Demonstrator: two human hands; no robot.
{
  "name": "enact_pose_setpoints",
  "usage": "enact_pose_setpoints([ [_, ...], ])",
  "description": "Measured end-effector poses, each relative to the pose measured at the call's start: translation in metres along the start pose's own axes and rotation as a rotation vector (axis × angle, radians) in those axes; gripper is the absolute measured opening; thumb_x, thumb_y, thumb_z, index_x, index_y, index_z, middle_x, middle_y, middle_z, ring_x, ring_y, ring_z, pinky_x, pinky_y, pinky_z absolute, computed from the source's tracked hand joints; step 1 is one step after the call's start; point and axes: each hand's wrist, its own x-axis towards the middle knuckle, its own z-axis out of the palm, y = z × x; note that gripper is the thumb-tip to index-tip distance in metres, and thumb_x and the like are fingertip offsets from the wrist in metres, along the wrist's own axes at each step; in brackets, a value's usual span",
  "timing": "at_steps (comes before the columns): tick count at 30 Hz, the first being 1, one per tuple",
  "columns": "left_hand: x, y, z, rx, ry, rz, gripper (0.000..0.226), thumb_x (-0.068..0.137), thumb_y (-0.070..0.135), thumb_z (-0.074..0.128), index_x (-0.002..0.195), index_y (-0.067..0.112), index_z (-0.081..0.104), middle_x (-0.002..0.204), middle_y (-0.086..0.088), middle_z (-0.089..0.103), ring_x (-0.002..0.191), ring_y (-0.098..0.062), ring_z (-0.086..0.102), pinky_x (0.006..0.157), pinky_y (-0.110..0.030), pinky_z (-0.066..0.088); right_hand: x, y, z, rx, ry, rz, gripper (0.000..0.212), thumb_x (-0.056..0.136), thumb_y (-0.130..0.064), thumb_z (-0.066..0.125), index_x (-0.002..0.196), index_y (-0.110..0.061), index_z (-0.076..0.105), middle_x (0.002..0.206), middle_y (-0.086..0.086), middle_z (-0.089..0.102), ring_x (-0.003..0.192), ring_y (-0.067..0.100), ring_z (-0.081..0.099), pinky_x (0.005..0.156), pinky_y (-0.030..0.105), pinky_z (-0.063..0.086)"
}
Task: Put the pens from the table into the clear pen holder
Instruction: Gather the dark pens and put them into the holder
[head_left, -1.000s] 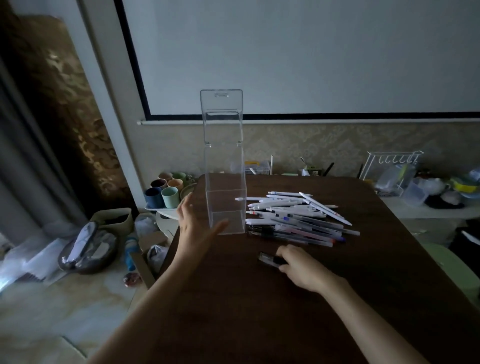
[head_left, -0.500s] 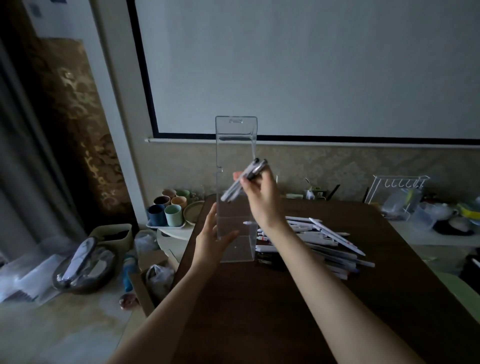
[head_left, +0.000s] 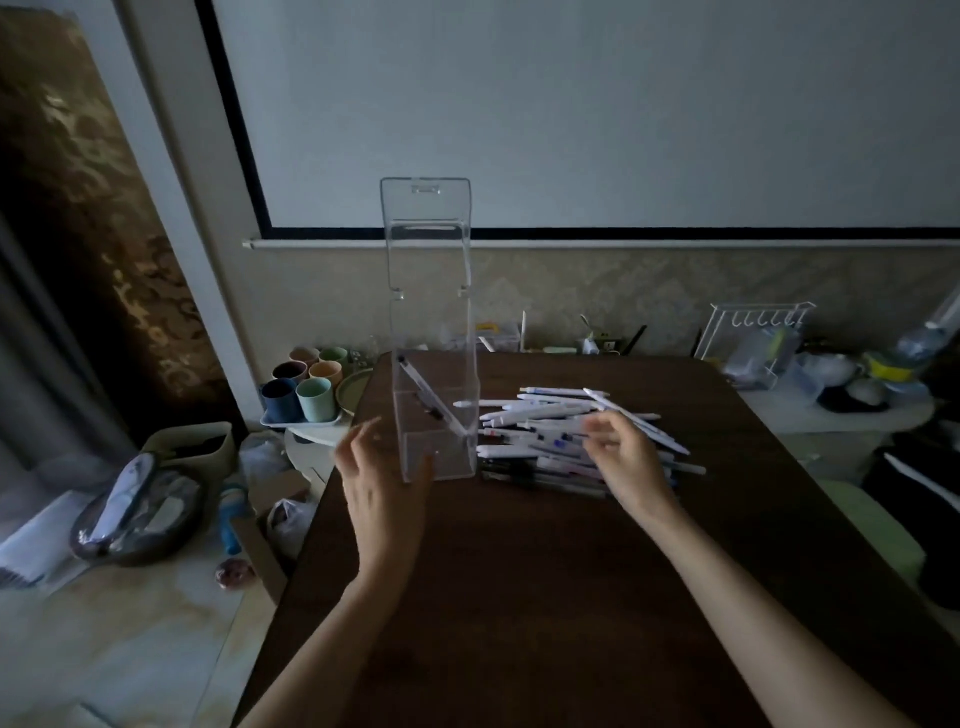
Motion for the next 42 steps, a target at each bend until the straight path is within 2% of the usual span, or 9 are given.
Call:
enact_pose_setpoints([
  [3,-0.026,0.004,0.013,0.055,-0.315,0.260,0.038,0.078,0.018,0.069,0.112,0.016,0.052,0.109,0.001,0.050,0.097,-0.011,0.050,0.086,-0.040,0.051,-0.015,0.040,-0.024,-0.171,0.015,0.043,0.021,0.086,-0.002,0.055,0.104,-0.011,0.060,0.106,0.002,0.060,0.108,0.018,0.055,0.089,0.025,0.040],
  [5,-0.029,0.008,0.032,0.165,-0.590,0.407,0.037,0.083,0.027,0.064,0.117,0.025,0.050,0.118,0.007,0.050,0.107,-0.007,0.048,0.096,-0.032,0.044,-0.022,0.054,-0.036,-0.278,-0.018,0.000,0.022,0.084,-0.005,0.060,0.105,-0.012,0.061,0.108,0.004,0.061,0.109,0.018,0.055,0.091,0.023,0.038],
  [7,-0.026,0.012,0.056,0.230,-0.711,0.484,0.042,0.085,0.032,0.059,0.124,0.027,0.045,0.129,0.006,0.048,0.119,-0.010,0.045,0.102,-0.031,0.037,-0.028,0.062,-0.043,-0.388,-0.080,-0.077,0.027,0.082,-0.012,0.066,0.108,-0.013,0.062,0.110,0.004,0.060,0.110,0.017,0.052,0.092,0.021,0.034],
  [12,-0.016,0.012,0.098,0.335,-0.695,0.359,0.051,0.082,0.040,0.061,0.127,0.024,0.042,0.130,-0.001,0.047,0.122,-0.020,0.042,0.105,-0.038,0.032,-0.035,0.071,-0.042,-0.552,-0.099,-0.214,0.043,0.082,-0.026,0.066,0.122,-0.016,0.055,0.118,0.003,0.058,0.114,0.019,0.049,0.095,0.024,0.034],
  [16,-0.018,0.003,0.101,0.428,-0.661,0.396,0.049,0.082,0.046,0.057,0.123,0.023,0.044,0.127,-0.001,0.045,0.119,-0.019,0.040,0.106,-0.037,0.032,-0.035,0.072,-0.039,-0.571,-0.050,-0.247,0.027,0.087,-0.025,0.060,0.112,-0.016,0.061,0.106,0.005,0.059,0.102,0.023,0.052,0.088,0.030,0.040],
  [21,-0.019,0.002,0.099,0.481,-0.673,0.372,0.056,0.084,0.054,0.050,0.131,0.028,0.037,0.134,-0.003,0.040,0.125,-0.023,0.032,0.108,-0.041,0.029,-0.038,0.075,-0.043,-0.554,-0.034,-0.143,0.025,0.091,-0.026,0.053,0.114,-0.018,0.059,0.107,0.005,0.055,0.103,0.021,0.049,0.088,0.032,0.041],
  [25,-0.017,0.004,0.093,0.539,-0.719,0.418,0.051,0.083,0.058,0.048,0.122,0.025,0.044,0.128,0.000,0.044,0.122,-0.021,0.035,0.108,-0.040,0.028,-0.042,0.069,-0.046,-0.501,-0.104,-0.107,0.027,0.089,-0.028,0.055,0.115,-0.019,0.059,0.106,0.002,0.052,0.104,0.018,0.047,0.089,0.029,0.038],
  [34,-0.020,0.005,0.050,0.642,-0.986,0.519,0.041,0.086,0.054,0.047,0.113,0.023,0.043,0.115,0.001,0.049,0.102,-0.014,0.048,0.087,-0.028,0.040,-0.039,0.052,-0.042,-0.502,-0.222,0.073,0.030,0.088,-0.036,0.054,0.116,-0.027,0.058,0.115,0.004,0.049,0.115,0.022,0.043,0.096,0.034,0.038],
  [42,-0.017,0.007,0.002,0.662,-1.042,0.432,0.019,0.092,0.039,0.044,0.100,0.022,0.043,0.103,0.001,0.052,0.087,-0.013,0.053,0.075,-0.029,0.045,-0.034,0.041,-0.030,-0.481,-0.178,0.097,0.037,0.084,-0.029,0.063,0.120,-0.021,0.057,0.121,0.007,0.052,0.118,0.023,0.045,0.096,0.035,0.039],
])
